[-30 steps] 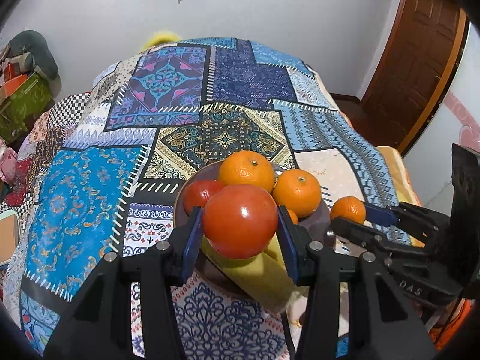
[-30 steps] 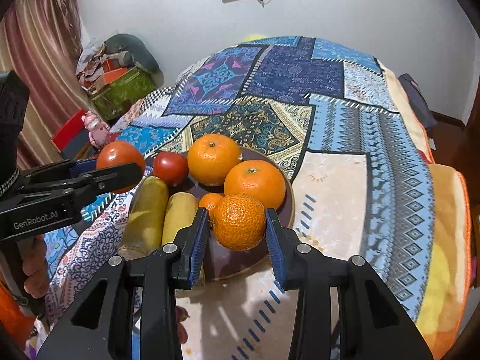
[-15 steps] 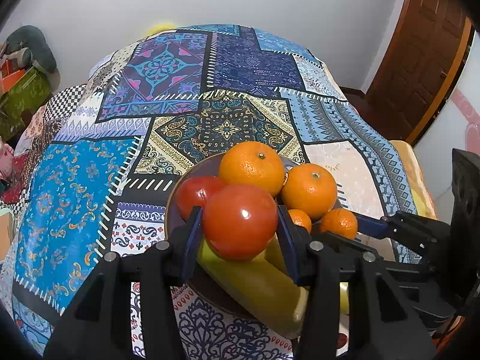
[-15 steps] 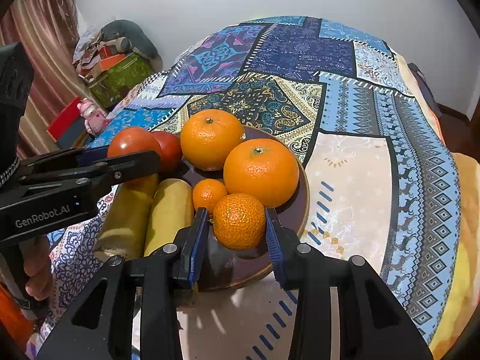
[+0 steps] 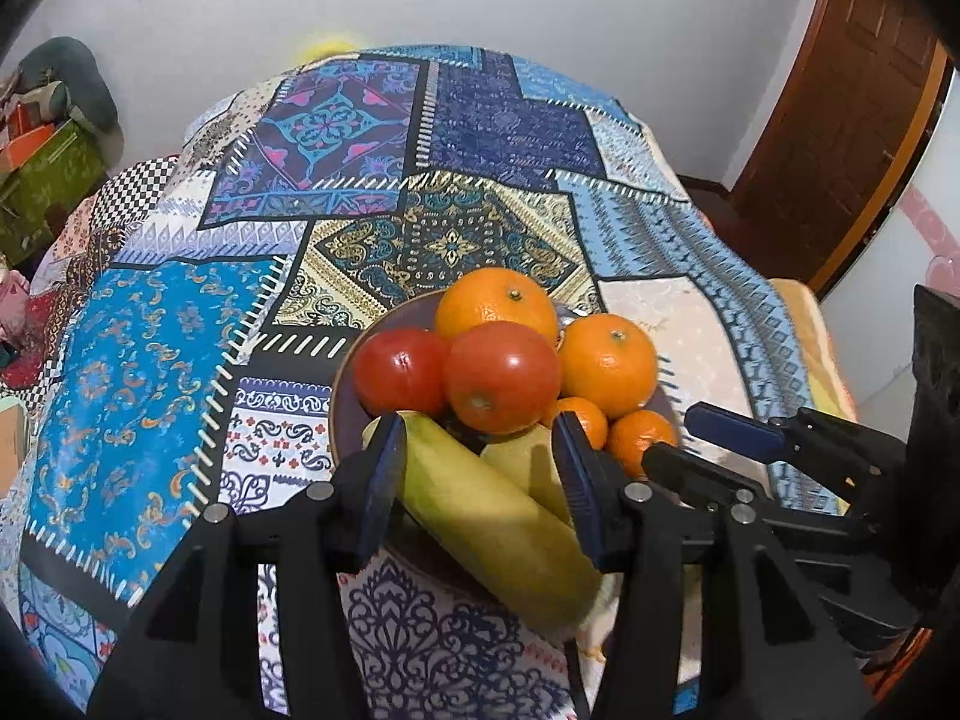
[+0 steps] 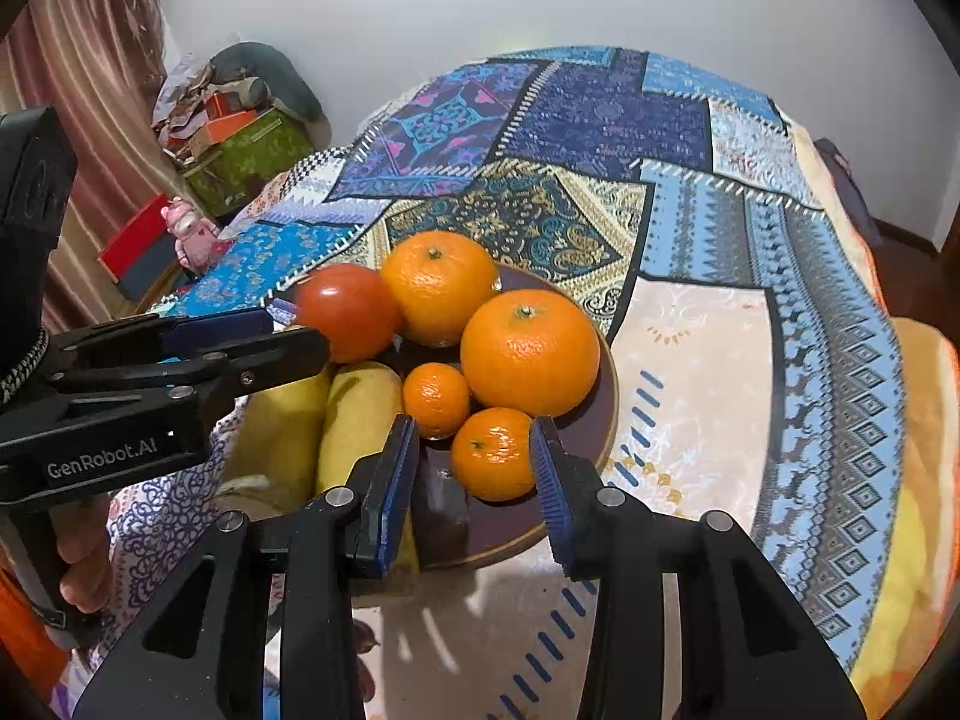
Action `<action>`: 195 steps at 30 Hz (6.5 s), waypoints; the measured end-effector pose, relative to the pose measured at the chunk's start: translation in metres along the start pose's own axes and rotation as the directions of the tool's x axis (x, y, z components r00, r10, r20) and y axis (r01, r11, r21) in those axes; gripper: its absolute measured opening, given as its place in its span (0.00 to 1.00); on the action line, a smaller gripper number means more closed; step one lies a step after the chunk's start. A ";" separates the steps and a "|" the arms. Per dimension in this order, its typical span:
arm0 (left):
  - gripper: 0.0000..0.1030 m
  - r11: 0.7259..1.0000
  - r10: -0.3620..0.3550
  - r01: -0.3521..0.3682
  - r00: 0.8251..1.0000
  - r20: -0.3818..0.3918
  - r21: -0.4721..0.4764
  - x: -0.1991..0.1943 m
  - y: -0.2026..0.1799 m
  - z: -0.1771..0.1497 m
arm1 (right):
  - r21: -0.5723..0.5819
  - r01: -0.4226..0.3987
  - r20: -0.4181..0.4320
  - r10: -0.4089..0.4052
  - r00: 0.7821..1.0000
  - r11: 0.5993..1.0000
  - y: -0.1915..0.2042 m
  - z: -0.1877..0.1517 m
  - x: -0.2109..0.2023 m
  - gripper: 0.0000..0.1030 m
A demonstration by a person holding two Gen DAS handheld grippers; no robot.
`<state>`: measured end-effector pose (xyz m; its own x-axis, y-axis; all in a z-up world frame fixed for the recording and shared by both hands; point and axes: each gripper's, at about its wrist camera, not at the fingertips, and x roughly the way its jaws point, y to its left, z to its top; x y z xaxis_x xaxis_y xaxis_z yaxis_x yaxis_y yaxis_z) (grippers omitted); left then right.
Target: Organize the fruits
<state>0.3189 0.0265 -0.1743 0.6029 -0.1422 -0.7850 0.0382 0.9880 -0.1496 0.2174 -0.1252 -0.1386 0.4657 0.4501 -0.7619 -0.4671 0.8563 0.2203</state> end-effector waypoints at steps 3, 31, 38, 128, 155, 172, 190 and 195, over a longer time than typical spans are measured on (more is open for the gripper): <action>0.49 1.000 0.002 -0.002 1.000 0.028 0.007 -0.019 -0.003 -0.001 | -0.006 0.004 0.019 -0.004 1.000 1.000 0.002 0.001 -0.010 0.35; 0.57 0.998 -0.010 0.014 0.997 -0.077 0.059 -0.057 0.002 -0.093 | -0.023 -0.073 -0.116 0.070 0.991 0.997 0.033 -0.069 -0.017 0.35; 0.50 0.994 -0.035 0.045 0.994 -0.105 0.098 -0.045 -0.009 -0.100 | -0.057 -0.067 -0.141 0.059 0.988 0.996 0.039 -0.071 -0.004 0.18; 0.29 0.998 -0.036 0.034 0.999 0.027 0.052 -0.029 -0.014 -0.010 | 0.050 -0.020 0.052 0.017 0.998 0.999 -0.001 0.006 -0.016 0.26; 0.65 0.996 0.001 -0.055 0.793 0.609 0.070 -0.322 -0.062 -0.065 | -0.038 0.040 0.554 -0.012 0.832 0.998 0.092 -0.015 -0.262 0.51; 0.98 0.992 0.035 -0.104 0.744 0.668 0.065 -0.358 -0.068 -0.106 | 0.010 0.133 0.627 -0.110 0.771 0.991 0.110 -0.043 -0.284 1.00; 1.00 0.992 0.044 -0.110 0.739 0.672 0.055 -0.359 -0.066 -0.110 | -0.005 0.177 0.655 -0.130 0.745 0.984 0.121 -0.054 -0.295 1.00; 1.00 0.991 0.052 -0.122 0.737 0.674 0.057 -0.360 -0.068 -0.111 | -0.005 0.178 0.657 -0.131 0.742 0.984 0.121 -0.056 -0.296 1.00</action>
<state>0.0111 0.0037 0.0515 0.9834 -0.0133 -0.1807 0.0102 0.9998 -0.0181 -0.0194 -0.1693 0.0799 0.9007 0.3885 -0.1944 -0.3807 0.9214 0.0777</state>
